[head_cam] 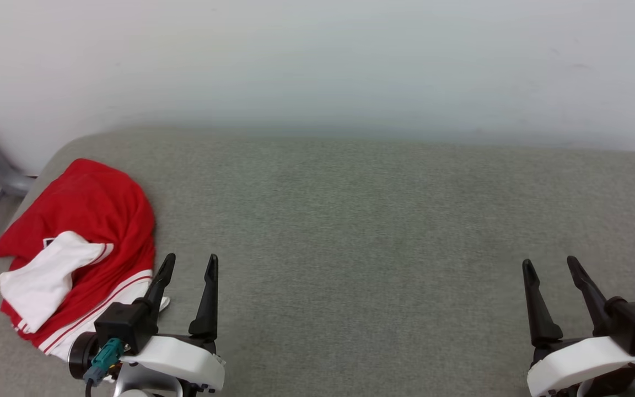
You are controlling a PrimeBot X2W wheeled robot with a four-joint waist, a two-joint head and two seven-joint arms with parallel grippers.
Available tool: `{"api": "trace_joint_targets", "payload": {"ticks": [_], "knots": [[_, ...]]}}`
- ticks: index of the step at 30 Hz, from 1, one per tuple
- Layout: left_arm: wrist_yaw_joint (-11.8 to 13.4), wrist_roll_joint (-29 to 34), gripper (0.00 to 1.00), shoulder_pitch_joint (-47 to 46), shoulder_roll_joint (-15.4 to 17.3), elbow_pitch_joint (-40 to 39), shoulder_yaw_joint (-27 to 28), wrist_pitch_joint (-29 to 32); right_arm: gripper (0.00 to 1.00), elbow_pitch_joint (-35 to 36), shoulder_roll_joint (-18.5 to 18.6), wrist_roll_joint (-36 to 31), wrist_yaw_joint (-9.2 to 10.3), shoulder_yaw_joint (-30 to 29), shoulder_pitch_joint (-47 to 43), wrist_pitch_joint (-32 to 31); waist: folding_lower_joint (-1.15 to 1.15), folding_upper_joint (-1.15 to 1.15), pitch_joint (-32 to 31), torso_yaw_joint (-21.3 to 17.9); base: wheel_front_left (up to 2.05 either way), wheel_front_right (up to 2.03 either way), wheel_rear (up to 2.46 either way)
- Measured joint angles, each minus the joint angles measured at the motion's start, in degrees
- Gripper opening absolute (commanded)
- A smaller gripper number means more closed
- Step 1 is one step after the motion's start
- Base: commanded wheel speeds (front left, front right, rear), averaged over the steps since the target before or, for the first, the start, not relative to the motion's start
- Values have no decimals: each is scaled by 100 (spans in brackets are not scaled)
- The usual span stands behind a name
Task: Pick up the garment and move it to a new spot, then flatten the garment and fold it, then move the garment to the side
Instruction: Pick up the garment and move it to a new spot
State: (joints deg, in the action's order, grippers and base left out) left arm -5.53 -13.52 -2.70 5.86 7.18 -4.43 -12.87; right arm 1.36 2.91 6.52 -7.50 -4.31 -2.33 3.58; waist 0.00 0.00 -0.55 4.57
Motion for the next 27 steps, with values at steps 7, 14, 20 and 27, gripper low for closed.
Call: {"api": "trace_joint_targets", "payload": {"ticks": [7,14,20,27], "knots": [[0,303,100,-1,-18,100,98,-70,100,0,0,-192,0,147,-27,47,0,0,-30,450,0,0,0],[-1,526,100,1,-27,207,224,-145,100,-3,1,-318,0,283,-38,96,0,0,-57,1031,0,0,0],[-30,661,100,11,-38,281,324,-202,100,2,1,-478,-1,326,-37,146,0,0,-77,1570,0,0,0],[-59,623,100,43,-66,354,458,-220,100,-11,0,-439,-1,348,-31,192,0,0,-98,2131,0,0,0]]}}
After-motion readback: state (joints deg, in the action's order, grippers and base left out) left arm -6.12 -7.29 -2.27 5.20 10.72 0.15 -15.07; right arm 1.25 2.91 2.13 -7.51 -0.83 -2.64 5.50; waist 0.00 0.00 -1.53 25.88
